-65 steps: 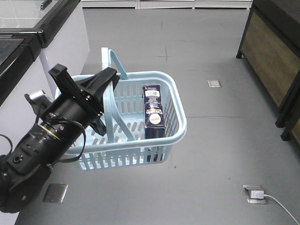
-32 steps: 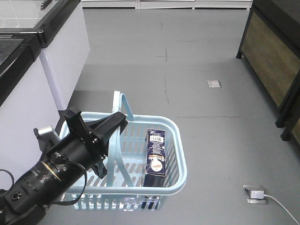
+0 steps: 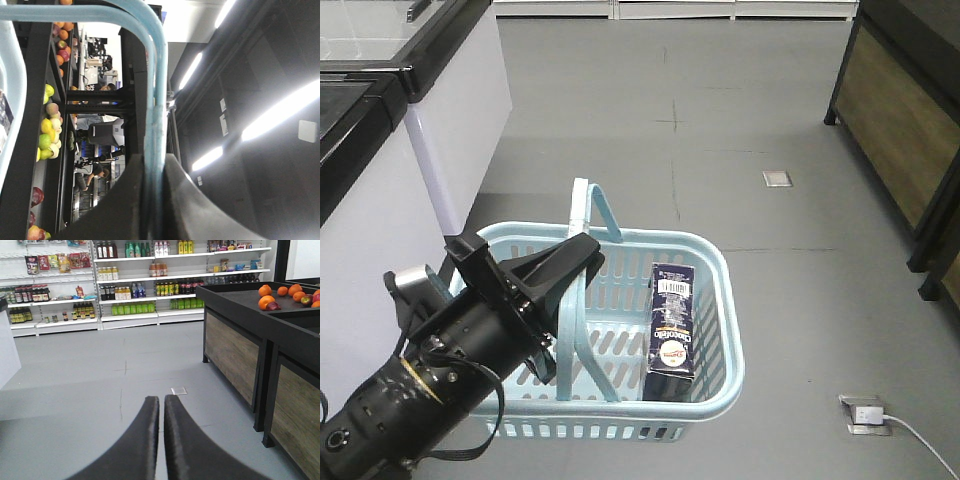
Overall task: Left arm holds basket, right arm returns cookies
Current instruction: 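Lower the basket with the left gripper in front of the robot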
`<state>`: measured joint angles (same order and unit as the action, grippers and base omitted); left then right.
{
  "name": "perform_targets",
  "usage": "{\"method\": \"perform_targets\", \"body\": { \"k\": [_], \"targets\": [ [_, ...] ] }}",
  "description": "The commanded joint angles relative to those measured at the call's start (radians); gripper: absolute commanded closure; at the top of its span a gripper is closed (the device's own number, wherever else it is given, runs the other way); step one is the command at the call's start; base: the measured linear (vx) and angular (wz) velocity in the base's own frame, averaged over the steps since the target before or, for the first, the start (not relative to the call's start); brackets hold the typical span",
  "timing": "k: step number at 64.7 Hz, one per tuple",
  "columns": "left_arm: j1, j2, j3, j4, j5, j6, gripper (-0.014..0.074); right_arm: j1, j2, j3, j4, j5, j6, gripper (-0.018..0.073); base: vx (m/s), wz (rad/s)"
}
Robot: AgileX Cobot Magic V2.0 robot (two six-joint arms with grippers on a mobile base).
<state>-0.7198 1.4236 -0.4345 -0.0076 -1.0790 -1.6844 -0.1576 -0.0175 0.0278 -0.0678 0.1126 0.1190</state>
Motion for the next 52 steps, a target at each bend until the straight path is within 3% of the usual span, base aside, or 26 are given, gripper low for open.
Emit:
{"method": "perform_targets", "body": {
  "k": [1, 24, 52],
  "targets": [
    [-0.029, -0.046, -0.026, -0.033, -0.295, 0.023, 0.0599, -0.006, -0.006, 0.018, -0.005, -0.068, -0.007, 0.0565, 0.00, 0.00],
    [-0.149, -0.046, -0.026, -0.194, -0.295, 0.117, 0.0599, -0.006, -0.006, 0.018, -0.005, -0.068, -0.007, 0.0565, 0.00, 0.00],
    [-0.239, -0.046, -0.026, -0.281, -0.295, 0.181, 0.0599, -0.006, -0.006, 0.018, -0.005, -0.068, -0.007, 0.0565, 0.00, 0.00]
  ]
}}
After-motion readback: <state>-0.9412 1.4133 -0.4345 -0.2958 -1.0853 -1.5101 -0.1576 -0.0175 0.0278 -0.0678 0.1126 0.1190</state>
